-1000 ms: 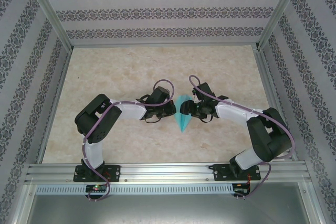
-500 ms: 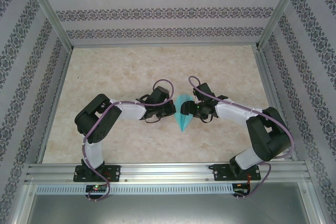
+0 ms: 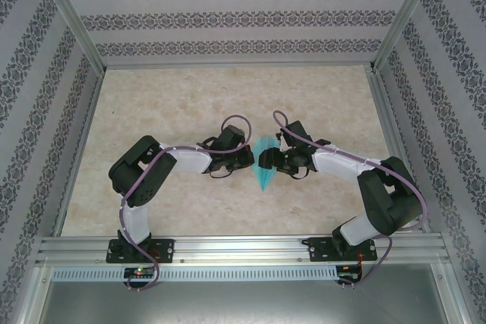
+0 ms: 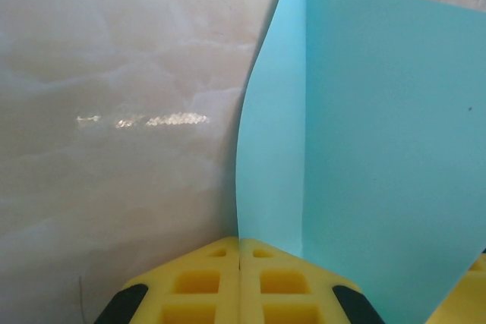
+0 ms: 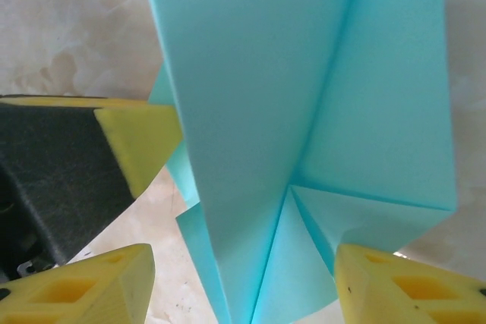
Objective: Fold a paper plane with a square sheet of paper (pick it up from the middle)
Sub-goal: Move a paper plane to the center of the table.
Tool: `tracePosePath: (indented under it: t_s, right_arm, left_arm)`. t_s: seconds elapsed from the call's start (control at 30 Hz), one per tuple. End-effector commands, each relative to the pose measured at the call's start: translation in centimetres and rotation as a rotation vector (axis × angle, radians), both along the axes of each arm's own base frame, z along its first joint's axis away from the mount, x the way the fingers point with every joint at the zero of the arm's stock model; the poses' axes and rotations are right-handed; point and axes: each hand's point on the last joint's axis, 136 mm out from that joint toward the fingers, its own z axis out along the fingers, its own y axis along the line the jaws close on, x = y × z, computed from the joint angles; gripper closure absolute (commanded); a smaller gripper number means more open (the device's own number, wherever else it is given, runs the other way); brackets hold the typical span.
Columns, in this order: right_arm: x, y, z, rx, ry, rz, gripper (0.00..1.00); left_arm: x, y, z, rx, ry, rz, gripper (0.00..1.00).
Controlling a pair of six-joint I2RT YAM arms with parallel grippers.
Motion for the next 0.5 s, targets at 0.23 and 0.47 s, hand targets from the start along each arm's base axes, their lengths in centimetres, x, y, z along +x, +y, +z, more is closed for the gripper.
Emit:
tracePosePath:
  t_s: [0.23, 0.47]
  right_arm:
    - [-0.46, 1.82, 1.50, 0.139, 0.011, -0.025, 0.38]
    - [-0.97, 1.90, 0.88, 0.121, 0.028, -0.072, 0.42]
  left_arm:
    - [0.41, 0.05, -0.41, -0.013, 0.013, 0.017, 1.00]
    - [0.37, 0.00, -0.46, -0.019, 0.016, 0.019, 1.00]
